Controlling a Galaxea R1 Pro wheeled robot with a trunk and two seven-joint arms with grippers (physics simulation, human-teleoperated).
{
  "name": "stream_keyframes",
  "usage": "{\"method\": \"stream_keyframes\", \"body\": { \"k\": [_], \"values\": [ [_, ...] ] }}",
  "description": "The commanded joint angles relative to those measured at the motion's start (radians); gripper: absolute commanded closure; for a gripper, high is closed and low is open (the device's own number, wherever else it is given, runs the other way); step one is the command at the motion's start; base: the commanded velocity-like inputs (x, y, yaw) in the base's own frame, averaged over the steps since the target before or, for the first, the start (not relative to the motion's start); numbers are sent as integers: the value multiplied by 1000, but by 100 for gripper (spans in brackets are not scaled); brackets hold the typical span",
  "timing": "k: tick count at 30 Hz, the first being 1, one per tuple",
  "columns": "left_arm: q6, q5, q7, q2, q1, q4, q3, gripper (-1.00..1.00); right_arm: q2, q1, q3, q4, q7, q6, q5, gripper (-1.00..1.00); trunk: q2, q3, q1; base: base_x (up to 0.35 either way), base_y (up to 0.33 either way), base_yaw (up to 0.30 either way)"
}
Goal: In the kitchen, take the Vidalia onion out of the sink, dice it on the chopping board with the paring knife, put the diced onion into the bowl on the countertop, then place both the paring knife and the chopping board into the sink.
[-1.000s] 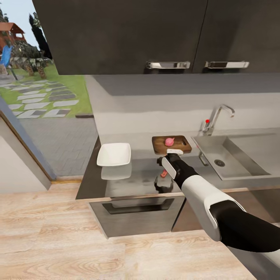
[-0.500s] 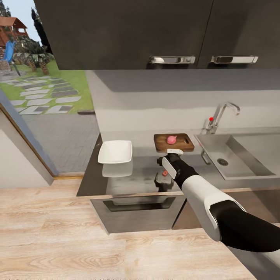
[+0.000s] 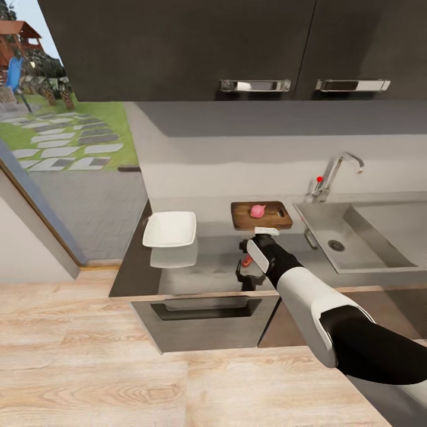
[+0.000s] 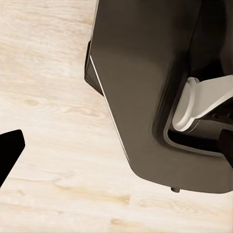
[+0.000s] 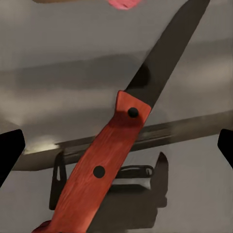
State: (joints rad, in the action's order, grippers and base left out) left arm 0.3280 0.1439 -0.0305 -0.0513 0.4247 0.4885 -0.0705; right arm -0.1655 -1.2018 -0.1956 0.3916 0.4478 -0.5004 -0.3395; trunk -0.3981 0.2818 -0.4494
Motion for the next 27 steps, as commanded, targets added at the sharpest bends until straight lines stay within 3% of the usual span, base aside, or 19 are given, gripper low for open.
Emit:
{"method": "stream_keyframes", "body": {
  "k": [1,27],
  "values": [
    [0,5,-3,-1,1,2,-3,-100,0,-1,-8,1,8,-5,-10,-100,-2,2,-1,0,-3,0],
    [0,3,-3,-1,1,-4,-3,-100,0,-1,-8,1,8,-6,-10,-100,-2,39,-1,0,0,0]
  ]
}}
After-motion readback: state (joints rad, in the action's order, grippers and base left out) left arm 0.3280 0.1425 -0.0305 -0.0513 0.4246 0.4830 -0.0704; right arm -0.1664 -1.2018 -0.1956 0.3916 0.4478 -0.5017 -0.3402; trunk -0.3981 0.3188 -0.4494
